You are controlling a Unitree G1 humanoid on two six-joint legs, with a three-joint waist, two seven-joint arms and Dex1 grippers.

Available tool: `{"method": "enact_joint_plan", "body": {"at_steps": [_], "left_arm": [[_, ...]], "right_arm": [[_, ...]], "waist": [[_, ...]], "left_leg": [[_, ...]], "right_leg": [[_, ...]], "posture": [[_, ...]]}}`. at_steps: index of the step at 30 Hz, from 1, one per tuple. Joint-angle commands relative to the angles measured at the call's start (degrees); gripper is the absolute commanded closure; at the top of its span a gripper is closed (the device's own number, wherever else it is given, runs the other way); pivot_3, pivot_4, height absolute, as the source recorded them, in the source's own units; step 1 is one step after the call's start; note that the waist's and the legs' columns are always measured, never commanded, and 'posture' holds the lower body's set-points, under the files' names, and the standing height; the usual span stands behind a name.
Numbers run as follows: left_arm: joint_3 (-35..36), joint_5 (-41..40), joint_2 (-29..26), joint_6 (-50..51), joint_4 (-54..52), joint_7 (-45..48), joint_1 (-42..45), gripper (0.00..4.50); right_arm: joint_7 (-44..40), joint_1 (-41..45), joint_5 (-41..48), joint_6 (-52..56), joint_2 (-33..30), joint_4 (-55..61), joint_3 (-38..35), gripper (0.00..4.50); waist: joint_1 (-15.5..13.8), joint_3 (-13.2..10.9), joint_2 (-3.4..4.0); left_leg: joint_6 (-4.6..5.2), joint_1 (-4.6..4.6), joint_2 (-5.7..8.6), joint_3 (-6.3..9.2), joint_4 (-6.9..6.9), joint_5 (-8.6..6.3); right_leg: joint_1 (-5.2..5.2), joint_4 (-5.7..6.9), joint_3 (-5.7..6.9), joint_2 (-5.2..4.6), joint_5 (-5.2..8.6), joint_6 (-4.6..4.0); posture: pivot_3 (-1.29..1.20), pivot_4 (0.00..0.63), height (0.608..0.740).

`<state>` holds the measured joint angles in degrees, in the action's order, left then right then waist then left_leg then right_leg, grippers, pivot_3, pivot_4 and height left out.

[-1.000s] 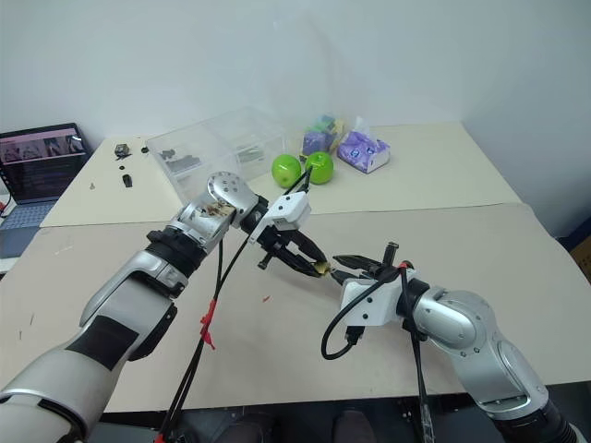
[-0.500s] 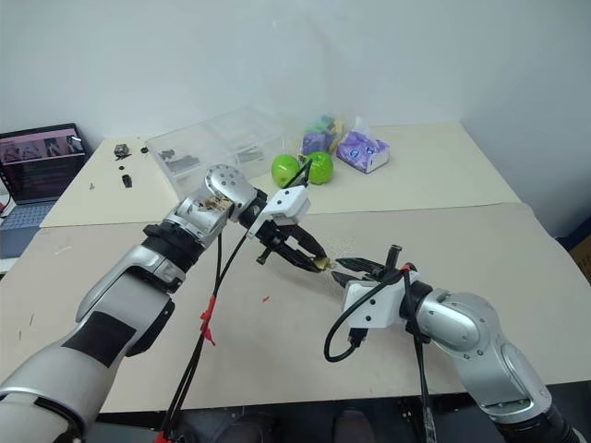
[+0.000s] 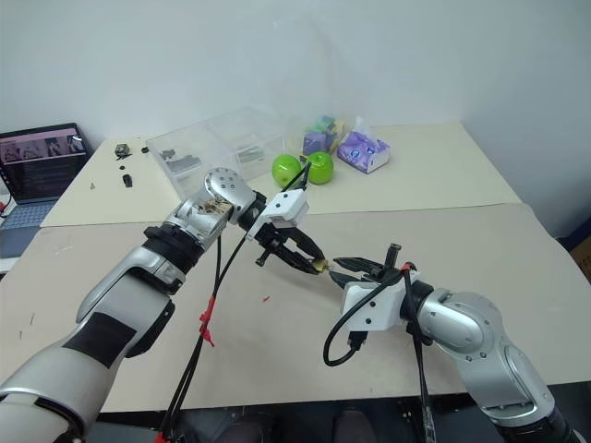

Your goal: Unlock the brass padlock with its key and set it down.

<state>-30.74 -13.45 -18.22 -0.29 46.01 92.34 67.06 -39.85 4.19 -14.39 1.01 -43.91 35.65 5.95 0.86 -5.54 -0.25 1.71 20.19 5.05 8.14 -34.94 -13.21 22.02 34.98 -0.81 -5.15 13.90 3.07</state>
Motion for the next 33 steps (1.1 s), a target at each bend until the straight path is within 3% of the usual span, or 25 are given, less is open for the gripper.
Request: {"method": "enact_joint_plan", "body": {"at_steps": [1, 10, 15, 33], "left_arm": [[0.47, -0.3, -0.05, -1.13, -0.13, 0.16, 0.6, 3.32], [1.07, 0.43, 1.24, -1.64, 1.41, 0.15, 1.08, 3.32], [1.07, 0.44, 1.33, -1.92, 1.97, 0.16, 1.6, 3.32], [1.9, 0.86, 1.78, -1.6, 1.99, 0.15, 1.86, 3.32]], "right_arm": [[-0.04, 0.9, 1.01, 0.9, 0.66, 3.11, -1.7, 3.18], [-0.61, 1.03, 0.79, 1.94, 1.83, 3.34, -1.11, 3.18], [-1.25, 0.95, 0.91, 2.22, 2.19, 3.39, -0.98, 4.4], [-2.4, 1.11, 2.65, 3.09, 2.06, 3.51, -2.29, 4.4]], "waist": [[-0.02, 0.0, 0.0], [0.03, 0.0, 0.0], [0.0, 0.01, 0.01], [-0.01, 0.0, 0.01]], "left_leg": [[0.0, 0.0, 0.0, -0.03, -0.01, 0.0], [0.01, -0.01, -0.01, -0.13, -0.01, 0.0], [0.01, -0.01, -0.02, -0.14, 0.0, 0.0], [0.01, -0.01, -0.01, -0.16, -0.01, -0.01]], "right_leg": [[0.0, 0.0, 0.0, 0.0, 0.0, 0.0], [0.0, 0.01, 0.0, 0.0, 0.0, 0.0], [0.0, 0.01, -0.01, 0.0, 0.0, 0.0], [0.0, 0.01, -0.01, 0.01, 0.0, 0.0]], "posture": [[0.0, 0.15, 0.74], [0.0, 0.15, 0.74], [0.0, 0.15, 0.74], [0.0, 0.15, 0.74]]}}
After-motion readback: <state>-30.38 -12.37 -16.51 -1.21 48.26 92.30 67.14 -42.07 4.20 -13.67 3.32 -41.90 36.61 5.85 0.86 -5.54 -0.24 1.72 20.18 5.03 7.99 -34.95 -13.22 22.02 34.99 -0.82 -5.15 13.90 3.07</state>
